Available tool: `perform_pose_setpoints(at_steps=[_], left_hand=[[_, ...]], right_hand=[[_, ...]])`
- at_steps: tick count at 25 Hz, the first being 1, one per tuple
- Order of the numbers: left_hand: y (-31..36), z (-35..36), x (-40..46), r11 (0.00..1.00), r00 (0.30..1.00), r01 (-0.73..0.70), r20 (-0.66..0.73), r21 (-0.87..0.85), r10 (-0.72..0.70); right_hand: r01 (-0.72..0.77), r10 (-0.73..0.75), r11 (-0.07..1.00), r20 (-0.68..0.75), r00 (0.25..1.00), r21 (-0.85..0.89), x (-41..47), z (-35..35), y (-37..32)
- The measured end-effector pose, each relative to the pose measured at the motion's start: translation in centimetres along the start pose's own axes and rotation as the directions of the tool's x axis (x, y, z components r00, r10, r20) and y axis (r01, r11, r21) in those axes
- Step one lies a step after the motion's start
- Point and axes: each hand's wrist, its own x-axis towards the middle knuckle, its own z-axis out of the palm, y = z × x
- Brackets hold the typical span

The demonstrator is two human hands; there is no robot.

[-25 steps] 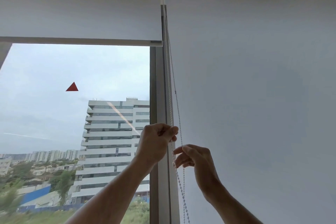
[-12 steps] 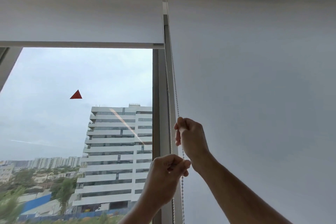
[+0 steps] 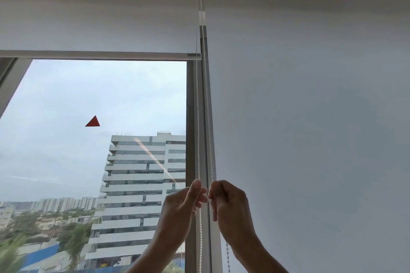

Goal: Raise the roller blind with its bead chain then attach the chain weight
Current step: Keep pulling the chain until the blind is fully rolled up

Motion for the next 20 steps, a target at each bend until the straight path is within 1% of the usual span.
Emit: perform_pose_setpoints(at_steps=[2,4,8,11,13,14,16,18,20], left_hand=[[1.4,0.3,1.0,1.000,1.000,-0.007,-0.025,0.014,0.008],[2.9,0.8,2.0,0.998,1.000,-0.023,-0.019,0.050,0.023],[4.2,1.5,3.2,0.998,1.000,0.006,-0.017,0.065,-0.005],[3.7,1.4,2.8,0.997,1.000,0.015,-0.026,0.070,-0.013],[3.4,1.2,2.2,0.995,0.999,-0.016,-0.031,0.095,0.019],[3.1,1.1,1.8,0.994,0.999,-0.028,-0.034,0.105,0.031],[2.6,1.2,1.1,0.995,0.998,-0.044,-0.031,0.091,0.047],[2.0,1.4,0.3,0.995,0.998,-0.055,-0.012,0.078,0.056],[1.4,1.6,-0.2,0.993,0.998,-0.069,0.016,0.094,0.067]], right_hand=[[-0.006,0.006,1.000,0.023,1.000,0.014,-1.1,0.4,0.6],[-0.029,0.028,0.999,0.040,0.999,0.039,-2.0,0.7,1.1],[-0.082,0.075,0.992,0.068,0.995,0.101,-2.9,0.8,1.8],[-0.067,0.046,0.989,0.157,0.987,0.132,-2.9,0.1,1.9],[-0.091,0.042,0.971,0.220,0.975,0.219,-2.6,-0.7,1.6],[-0.110,0.058,0.961,0.203,0.977,0.254,-2.3,-1.0,1.6],[-0.127,0.115,0.952,0.059,0.992,0.279,-1.3,-1.1,1.4],[-0.124,0.146,0.976,-0.115,0.982,0.180,0.1,-0.7,0.9],[-0.111,0.121,0.992,-0.216,0.969,0.054,1.8,-0.4,-0.2]])
